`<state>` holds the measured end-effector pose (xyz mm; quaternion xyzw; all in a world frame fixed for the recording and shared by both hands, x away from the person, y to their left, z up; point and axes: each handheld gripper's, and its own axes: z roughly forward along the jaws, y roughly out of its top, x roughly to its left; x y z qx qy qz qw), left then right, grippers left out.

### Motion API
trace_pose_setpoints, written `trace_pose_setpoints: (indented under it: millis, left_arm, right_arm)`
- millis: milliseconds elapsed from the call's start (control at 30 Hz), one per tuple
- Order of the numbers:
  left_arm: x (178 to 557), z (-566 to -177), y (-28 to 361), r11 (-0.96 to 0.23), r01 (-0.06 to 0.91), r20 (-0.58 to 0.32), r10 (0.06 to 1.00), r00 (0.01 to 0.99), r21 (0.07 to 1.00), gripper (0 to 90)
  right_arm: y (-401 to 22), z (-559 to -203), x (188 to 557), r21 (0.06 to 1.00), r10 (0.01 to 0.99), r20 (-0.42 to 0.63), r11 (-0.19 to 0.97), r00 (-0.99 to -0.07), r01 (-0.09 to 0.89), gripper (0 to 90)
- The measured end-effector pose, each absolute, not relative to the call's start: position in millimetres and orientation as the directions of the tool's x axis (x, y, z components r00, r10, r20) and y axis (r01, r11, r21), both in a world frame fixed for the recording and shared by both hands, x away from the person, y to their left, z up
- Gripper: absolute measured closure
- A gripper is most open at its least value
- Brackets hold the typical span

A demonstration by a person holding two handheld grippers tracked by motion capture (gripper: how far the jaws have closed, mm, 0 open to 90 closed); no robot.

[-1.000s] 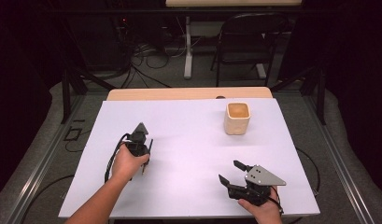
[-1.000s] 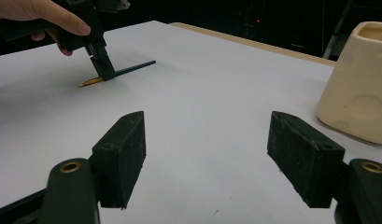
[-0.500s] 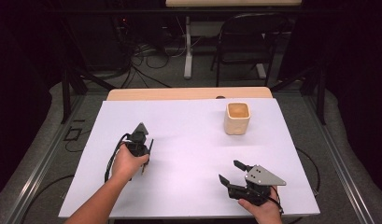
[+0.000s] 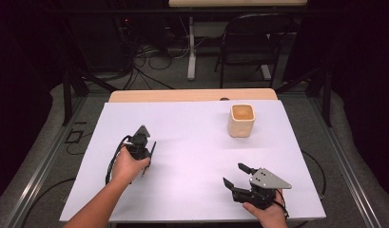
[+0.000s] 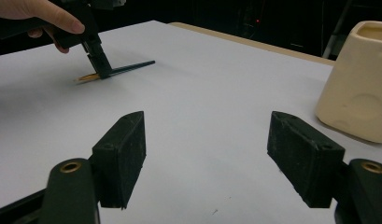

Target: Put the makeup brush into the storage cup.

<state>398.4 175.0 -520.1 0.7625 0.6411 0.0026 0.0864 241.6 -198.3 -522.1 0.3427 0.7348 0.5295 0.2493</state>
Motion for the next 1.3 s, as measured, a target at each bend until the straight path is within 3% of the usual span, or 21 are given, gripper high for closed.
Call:
trace_pose_setpoints:
  millis: [533,933,1300]
  left_arm:
    - [389,-514,180,-0.253,0.953,-0.084,0.959,0.269,0.169,82.8]
    - [388,-509,184,-0.248,0.942,-0.105,0.955,0.276,0.225,82.9]
    - [389,-514,180,-0.258,0.946,-0.106,0.953,0.282,0.196,82.7]
  right_arm:
    - [-198,-523,242,0.947,0.768,-0.002,0.207,-0.641,0.246,28.1]
    - [-198,-523,242,0.948,0.768,-0.002,0.205,-0.640,0.243,28.1]
    - [-197,-523,242,0.948,0.766,0.000,0.205,-0.643,0.244,28.1]
